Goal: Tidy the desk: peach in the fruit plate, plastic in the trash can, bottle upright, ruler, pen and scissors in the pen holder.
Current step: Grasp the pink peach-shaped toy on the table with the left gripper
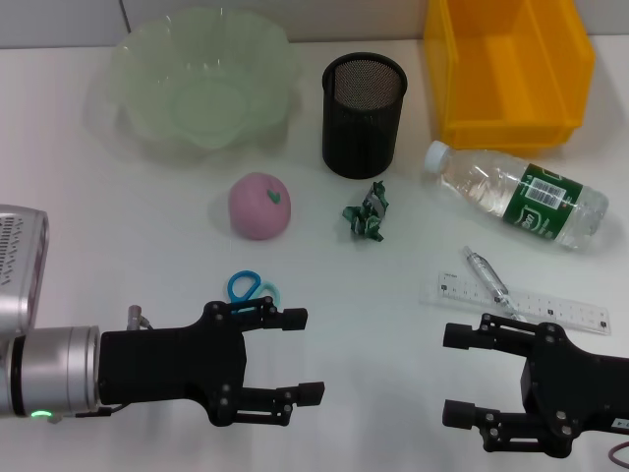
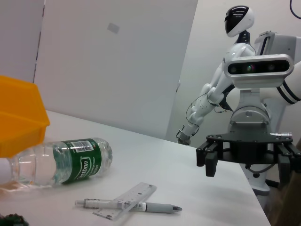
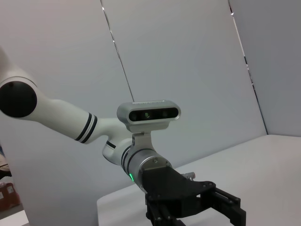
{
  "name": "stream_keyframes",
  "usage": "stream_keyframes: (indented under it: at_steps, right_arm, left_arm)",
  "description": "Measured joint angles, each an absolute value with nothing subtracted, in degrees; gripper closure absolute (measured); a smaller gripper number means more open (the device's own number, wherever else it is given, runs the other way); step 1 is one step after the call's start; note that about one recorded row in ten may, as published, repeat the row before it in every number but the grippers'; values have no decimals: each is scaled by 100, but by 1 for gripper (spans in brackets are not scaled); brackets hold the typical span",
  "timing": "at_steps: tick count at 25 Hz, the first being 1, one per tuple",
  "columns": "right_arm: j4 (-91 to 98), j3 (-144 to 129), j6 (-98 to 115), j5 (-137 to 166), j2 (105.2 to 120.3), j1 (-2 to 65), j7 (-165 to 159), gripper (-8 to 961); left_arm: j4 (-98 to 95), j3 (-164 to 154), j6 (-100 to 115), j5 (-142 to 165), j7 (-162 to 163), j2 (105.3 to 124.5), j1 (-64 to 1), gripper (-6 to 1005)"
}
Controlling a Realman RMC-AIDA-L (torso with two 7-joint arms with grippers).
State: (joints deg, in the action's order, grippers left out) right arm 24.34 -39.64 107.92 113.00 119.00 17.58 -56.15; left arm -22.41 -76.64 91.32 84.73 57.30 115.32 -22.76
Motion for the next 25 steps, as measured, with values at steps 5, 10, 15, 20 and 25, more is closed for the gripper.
stream_keyframes:
  at_steps: [5, 10, 15, 20, 25]
  right_arm:
    - [2434, -3964, 10779, 11312, 11900, 1758, -5619, 169]
    - [2410, -3964, 10683, 11312, 11901, 1750, -5624, 169]
    - [2389, -3964, 10659, 11312, 11900, 1749, -5618, 169]
    - [2384, -3964, 10651, 11302, 11902, 1756, -5589, 169]
    - [2381, -3959, 10651, 11283, 11908, 1758, -5576, 169]
  left_arm:
    - [-2241, -7664, 9132, 8472, 5745, 11530, -2280, 172]
    - [-2295, -7664, 9132, 8473, 5768, 11523, -2279, 173]
    - [-2303, -7660, 9132, 8472, 5763, 11528, -2301, 173]
    - [-2313, -7483, 9132, 8464, 5779, 11548, -2318, 174]
    - [-2399, -7453, 9132, 8463, 5785, 11559, -2317, 174]
